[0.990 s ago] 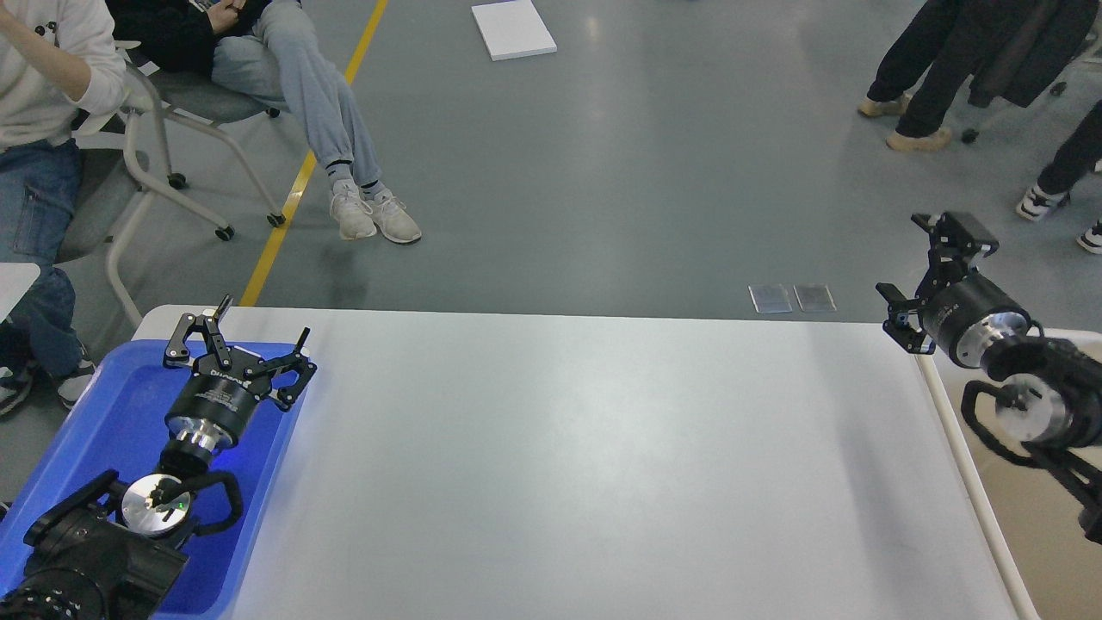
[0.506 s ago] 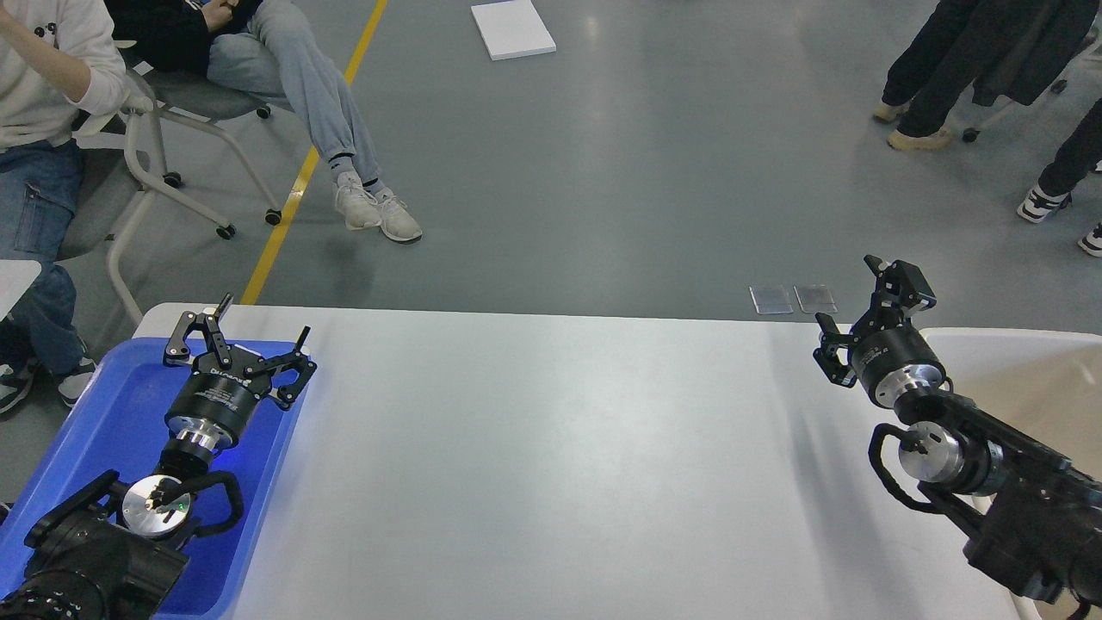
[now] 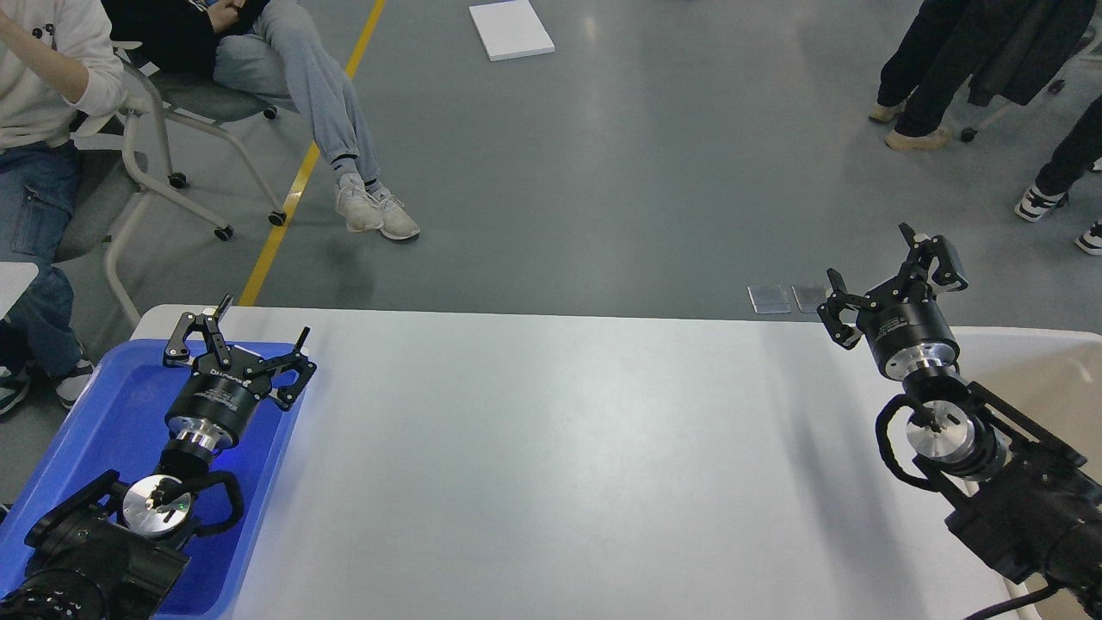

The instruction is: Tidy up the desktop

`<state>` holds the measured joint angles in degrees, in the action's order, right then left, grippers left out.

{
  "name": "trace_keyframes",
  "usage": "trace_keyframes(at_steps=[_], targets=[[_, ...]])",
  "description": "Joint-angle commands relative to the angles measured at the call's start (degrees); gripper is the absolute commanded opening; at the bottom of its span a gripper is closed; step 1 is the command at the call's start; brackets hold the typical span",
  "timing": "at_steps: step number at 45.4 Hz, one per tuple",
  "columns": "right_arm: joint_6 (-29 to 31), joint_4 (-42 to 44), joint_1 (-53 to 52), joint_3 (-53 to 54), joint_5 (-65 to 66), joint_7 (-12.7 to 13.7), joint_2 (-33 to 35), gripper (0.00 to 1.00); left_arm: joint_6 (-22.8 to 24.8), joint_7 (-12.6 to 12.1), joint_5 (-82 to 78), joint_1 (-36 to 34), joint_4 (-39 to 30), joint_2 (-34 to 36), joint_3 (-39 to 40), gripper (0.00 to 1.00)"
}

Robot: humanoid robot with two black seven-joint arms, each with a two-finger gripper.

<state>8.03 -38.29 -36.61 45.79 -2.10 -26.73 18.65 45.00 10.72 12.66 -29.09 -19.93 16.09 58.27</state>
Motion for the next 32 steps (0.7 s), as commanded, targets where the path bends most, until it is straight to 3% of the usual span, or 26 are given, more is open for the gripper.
trace_keyframes(at_steps=[1, 5, 10, 16, 32], targets=[[2.77, -10.38, 2.24, 2.72, 3.85, 0.36, 6.65, 1.0, 0.0, 0.0, 0.0, 0.0, -0.02, -0.01, 0.0, 1.0], [4.18, -14.44, 4.79, 2.72, 4.99, 0.36, 9.29, 1.0, 0.0, 0.0, 0.0, 0.0, -0.02, -0.01, 0.0, 1.0], [3.92, -12.69, 5.67, 3.51, 5.17, -0.6, 8.95, 1.0, 0.0, 0.0, 0.0, 0.0, -0.02, -0.01, 0.0, 1.0], [3.04, -8.03, 6.11, 3.43, 6.13, -5.08, 6.4, 1.0, 0.0, 0.0, 0.0, 0.0, -0.02, -0.01, 0.0, 1.0], [3.74, -5.03, 7.52, -2.2, 8.42, -5.44, 5.34, 1.0, 0.0, 0.0, 0.0, 0.0, 0.07, -0.01, 0.0, 1.0]])
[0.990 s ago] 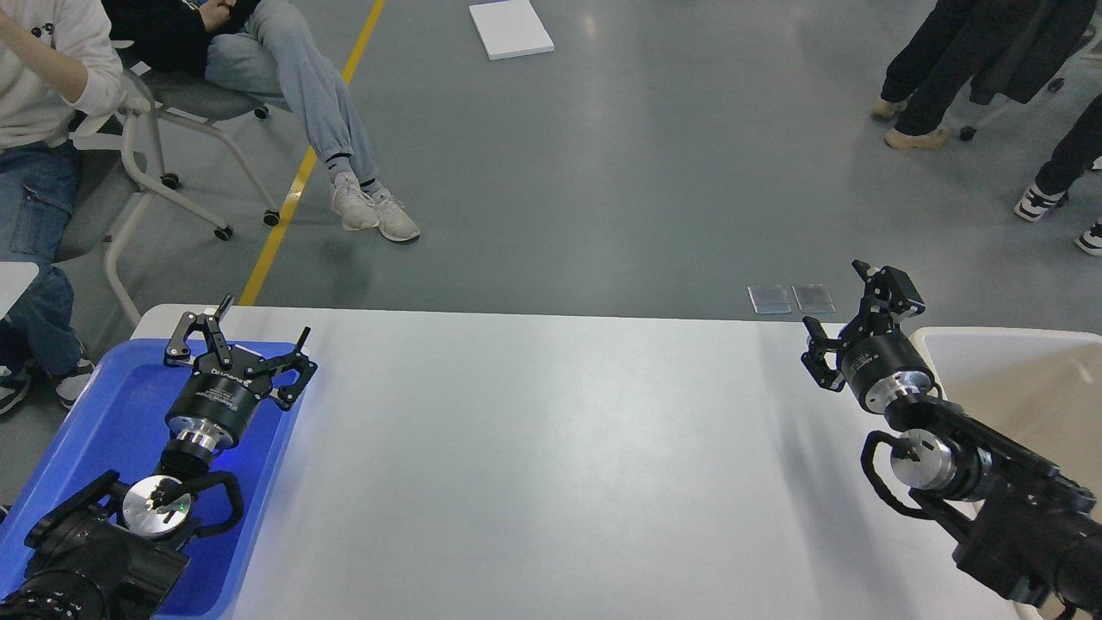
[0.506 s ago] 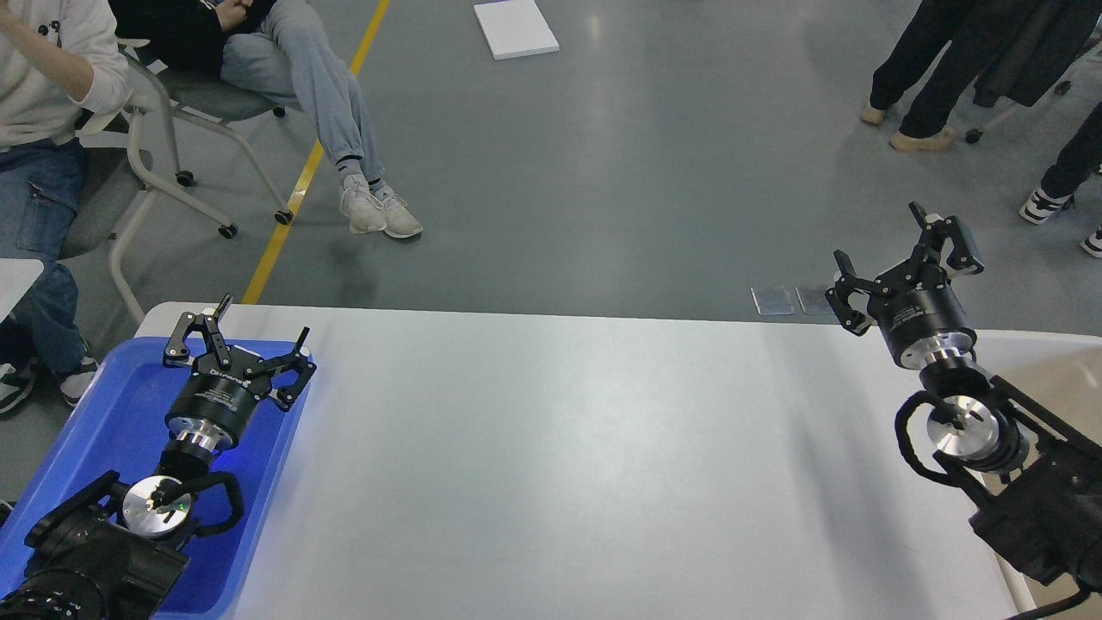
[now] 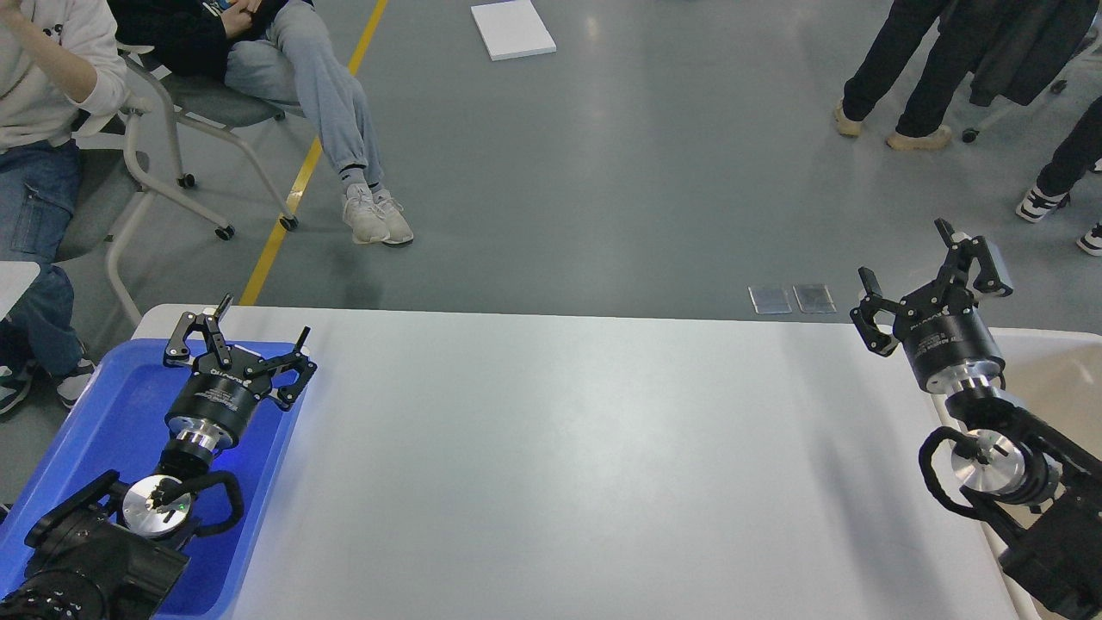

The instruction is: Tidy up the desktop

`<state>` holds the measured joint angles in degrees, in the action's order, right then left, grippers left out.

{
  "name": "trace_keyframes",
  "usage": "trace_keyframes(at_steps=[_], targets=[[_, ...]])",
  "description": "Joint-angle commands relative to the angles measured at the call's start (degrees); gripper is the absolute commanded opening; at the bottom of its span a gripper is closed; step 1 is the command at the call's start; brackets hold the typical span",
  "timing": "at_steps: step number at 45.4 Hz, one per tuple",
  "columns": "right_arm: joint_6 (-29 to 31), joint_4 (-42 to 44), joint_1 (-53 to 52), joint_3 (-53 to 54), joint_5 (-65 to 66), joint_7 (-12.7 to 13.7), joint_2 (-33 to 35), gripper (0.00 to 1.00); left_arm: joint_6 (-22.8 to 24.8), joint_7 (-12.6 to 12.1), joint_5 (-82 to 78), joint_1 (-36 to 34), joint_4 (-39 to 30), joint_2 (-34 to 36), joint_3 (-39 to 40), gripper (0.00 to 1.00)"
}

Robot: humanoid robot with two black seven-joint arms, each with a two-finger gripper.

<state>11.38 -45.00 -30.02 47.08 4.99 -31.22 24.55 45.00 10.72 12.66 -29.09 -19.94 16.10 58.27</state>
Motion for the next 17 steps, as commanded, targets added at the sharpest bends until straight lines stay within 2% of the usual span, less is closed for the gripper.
trace_keyframes(at_steps=[1, 17], targets=[[0.39, 1.67, 0.93, -3.57, 1.34, -0.95, -0.64, 1.0, 0.0, 0.0, 0.0, 0.0, 0.07, 0.07, 0.0, 1.0], [0.04, 1.67, 0.4, -3.05, 0.46, -1.04, -2.22, 1.0, 0.0, 0.0, 0.0, 0.0, -0.01, -0.01, 0.0, 1.0]])
